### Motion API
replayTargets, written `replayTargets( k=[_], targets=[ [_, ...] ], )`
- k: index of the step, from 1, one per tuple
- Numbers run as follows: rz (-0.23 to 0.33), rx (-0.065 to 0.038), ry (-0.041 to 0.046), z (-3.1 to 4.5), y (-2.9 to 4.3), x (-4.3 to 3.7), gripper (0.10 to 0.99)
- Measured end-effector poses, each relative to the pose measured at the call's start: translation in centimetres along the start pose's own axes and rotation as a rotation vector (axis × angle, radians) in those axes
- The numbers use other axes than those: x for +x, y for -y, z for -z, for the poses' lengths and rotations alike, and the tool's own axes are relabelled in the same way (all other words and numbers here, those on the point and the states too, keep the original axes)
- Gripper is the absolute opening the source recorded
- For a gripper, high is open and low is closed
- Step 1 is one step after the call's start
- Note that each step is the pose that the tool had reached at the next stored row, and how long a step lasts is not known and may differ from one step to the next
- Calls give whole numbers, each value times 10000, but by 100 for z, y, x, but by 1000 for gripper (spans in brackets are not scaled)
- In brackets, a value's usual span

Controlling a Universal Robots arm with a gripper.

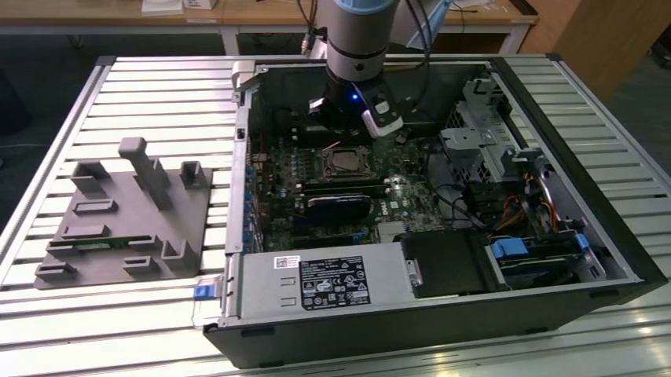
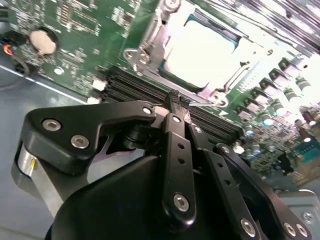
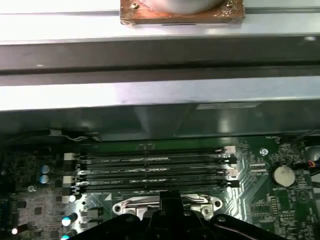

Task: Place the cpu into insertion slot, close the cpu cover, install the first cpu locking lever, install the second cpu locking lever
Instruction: 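Install the first cpu locking lever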

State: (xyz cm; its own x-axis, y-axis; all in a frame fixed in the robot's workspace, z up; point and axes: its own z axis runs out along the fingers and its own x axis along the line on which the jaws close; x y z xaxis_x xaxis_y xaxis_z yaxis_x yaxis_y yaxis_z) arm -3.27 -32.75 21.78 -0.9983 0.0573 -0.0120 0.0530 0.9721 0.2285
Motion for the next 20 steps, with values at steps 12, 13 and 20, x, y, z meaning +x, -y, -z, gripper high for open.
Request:
replayTargets(
  k=[12, 13, 20],
  targets=[
    [61, 220, 260, -37, 12, 63, 106],
    [70, 223, 305, -45, 14, 66, 106],
    [98, 214, 430, -54, 16, 68, 106]
  ],
)
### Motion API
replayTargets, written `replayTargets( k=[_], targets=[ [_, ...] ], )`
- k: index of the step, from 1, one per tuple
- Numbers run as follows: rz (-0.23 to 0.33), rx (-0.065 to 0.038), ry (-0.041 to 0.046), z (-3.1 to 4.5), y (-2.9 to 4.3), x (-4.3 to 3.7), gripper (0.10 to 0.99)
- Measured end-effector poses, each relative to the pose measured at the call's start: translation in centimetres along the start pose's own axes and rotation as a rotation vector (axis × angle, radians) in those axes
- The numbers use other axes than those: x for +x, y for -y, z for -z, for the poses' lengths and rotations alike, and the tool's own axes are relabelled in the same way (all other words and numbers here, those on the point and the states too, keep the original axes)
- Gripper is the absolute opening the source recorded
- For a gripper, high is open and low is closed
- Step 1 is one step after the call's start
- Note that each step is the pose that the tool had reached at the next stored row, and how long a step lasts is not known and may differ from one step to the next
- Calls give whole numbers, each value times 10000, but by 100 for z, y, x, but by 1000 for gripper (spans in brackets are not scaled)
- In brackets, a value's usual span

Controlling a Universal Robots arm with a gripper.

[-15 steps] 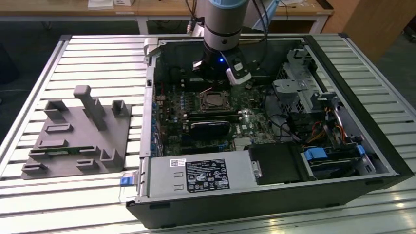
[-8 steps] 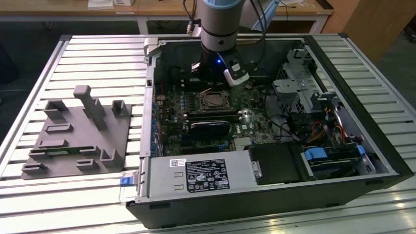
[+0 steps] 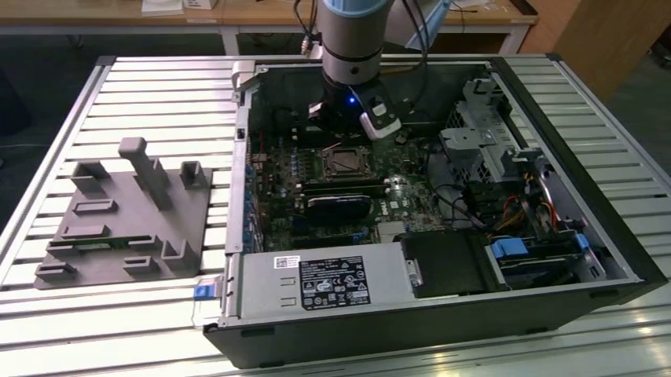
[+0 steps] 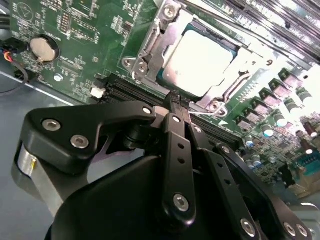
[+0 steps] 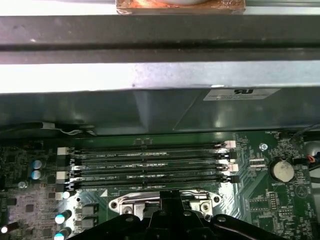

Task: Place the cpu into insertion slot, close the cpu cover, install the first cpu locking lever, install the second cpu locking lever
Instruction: 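Install the first cpu locking lever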

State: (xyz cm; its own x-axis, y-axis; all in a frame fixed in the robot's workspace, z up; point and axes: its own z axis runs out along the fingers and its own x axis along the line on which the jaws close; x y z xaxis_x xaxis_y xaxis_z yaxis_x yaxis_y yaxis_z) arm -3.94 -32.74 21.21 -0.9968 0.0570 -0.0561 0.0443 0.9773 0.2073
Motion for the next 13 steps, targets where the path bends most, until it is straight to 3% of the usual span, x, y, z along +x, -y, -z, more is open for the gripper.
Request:
replayTargets(
  k=[5, 6, 13],
  targets=[
    [98, -30, 468, -14, 3, 15, 106],
    [109, -43, 519, -17, 2, 20, 106],
    [115, -111, 582, -33, -46, 42, 106]
  ],
)
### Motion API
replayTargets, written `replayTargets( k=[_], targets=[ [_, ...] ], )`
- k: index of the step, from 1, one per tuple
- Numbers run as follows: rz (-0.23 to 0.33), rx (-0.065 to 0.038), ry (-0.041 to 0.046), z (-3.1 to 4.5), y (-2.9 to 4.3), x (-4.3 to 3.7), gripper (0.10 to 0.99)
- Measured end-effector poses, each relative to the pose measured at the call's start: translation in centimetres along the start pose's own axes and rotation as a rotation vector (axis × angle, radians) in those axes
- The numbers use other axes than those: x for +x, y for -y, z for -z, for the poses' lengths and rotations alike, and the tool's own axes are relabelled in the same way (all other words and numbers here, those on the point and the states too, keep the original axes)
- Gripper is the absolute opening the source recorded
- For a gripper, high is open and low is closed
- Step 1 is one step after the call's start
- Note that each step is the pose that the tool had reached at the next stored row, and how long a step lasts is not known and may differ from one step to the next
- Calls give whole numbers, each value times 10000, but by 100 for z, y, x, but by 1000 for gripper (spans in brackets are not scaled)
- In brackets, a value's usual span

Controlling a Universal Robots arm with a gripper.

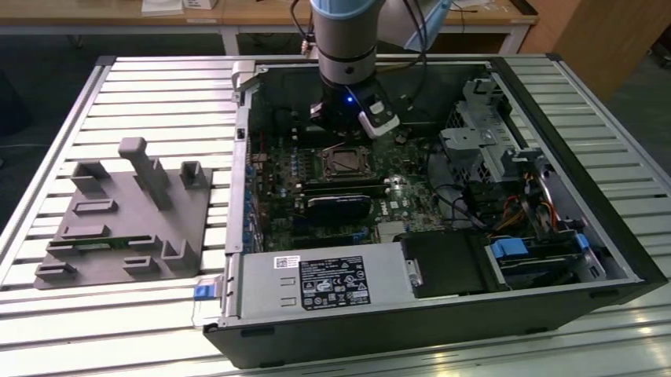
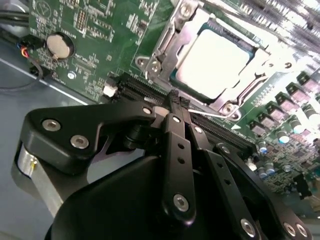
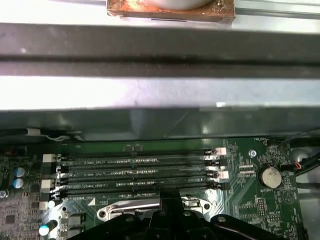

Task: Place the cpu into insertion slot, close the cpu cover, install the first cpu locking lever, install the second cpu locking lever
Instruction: 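Install the first cpu locking lever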

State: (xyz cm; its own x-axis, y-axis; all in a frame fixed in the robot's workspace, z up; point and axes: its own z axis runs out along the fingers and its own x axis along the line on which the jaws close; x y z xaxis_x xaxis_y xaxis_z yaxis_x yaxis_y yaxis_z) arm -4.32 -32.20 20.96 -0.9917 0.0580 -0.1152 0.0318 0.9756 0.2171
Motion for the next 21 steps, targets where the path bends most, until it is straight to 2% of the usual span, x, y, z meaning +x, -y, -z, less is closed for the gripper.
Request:
replayTargets(
  k=[10, 13, 18, 21],
  targets=[
    [-113, 4, 40, -24, -56, 13, 106],
    [-359, 31, 98, -26, -61, 22, 106],
    [-1059, 116, 254, -33, -60, 26, 106],
    [-1115, 124, 266, -32, -59, 26, 106]
  ],
)
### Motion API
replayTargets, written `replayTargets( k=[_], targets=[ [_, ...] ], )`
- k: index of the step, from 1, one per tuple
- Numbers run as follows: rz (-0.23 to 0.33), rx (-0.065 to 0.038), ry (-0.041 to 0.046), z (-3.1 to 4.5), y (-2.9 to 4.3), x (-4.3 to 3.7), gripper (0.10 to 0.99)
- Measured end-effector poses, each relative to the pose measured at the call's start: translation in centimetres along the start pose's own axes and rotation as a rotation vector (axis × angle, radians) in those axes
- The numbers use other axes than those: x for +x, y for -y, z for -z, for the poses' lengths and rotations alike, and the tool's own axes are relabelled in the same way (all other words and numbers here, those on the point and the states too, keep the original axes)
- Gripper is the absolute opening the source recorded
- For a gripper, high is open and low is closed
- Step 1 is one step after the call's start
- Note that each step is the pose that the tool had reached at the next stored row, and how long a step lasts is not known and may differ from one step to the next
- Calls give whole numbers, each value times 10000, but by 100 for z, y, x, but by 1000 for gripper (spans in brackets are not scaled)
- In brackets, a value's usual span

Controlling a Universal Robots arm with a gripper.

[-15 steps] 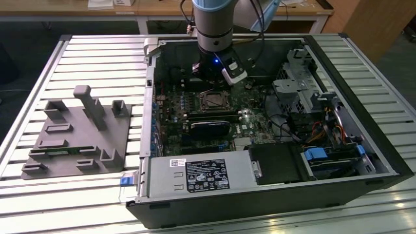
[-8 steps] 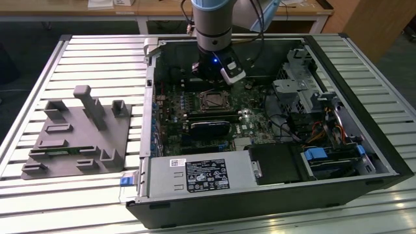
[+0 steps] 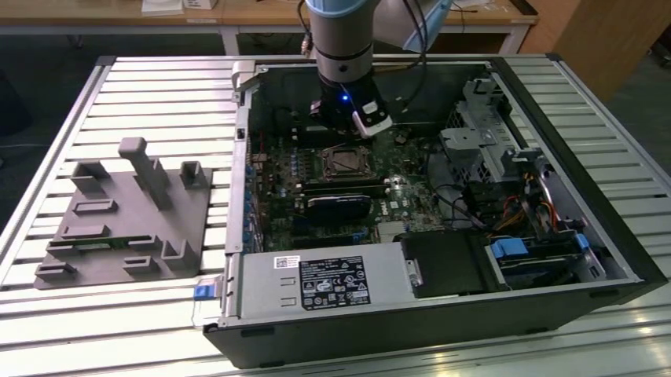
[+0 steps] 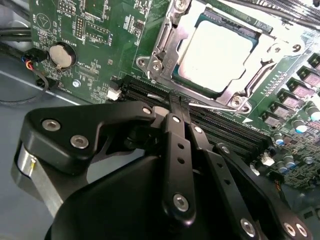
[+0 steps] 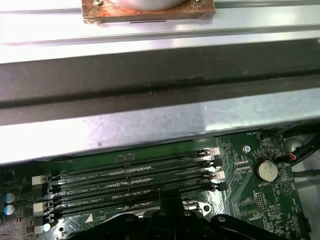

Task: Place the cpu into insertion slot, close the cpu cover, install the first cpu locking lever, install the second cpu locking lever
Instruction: 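Install the first cpu locking lever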

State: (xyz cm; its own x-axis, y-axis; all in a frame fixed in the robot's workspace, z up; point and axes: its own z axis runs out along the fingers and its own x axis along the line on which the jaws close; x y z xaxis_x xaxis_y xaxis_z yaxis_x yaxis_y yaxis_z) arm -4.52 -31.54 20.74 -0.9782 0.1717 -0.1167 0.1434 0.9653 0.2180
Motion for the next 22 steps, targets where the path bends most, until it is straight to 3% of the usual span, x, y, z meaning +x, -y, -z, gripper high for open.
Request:
replayTargets(
  k=[2, 6, 22],
  targets=[
    [-1, -2, 10, -1, 0, 0, 106],
    [52, -49, 266, -19, 5, 8, 106],
    [-194, 42, 342, -48, -62, 61, 106]
  ],
)
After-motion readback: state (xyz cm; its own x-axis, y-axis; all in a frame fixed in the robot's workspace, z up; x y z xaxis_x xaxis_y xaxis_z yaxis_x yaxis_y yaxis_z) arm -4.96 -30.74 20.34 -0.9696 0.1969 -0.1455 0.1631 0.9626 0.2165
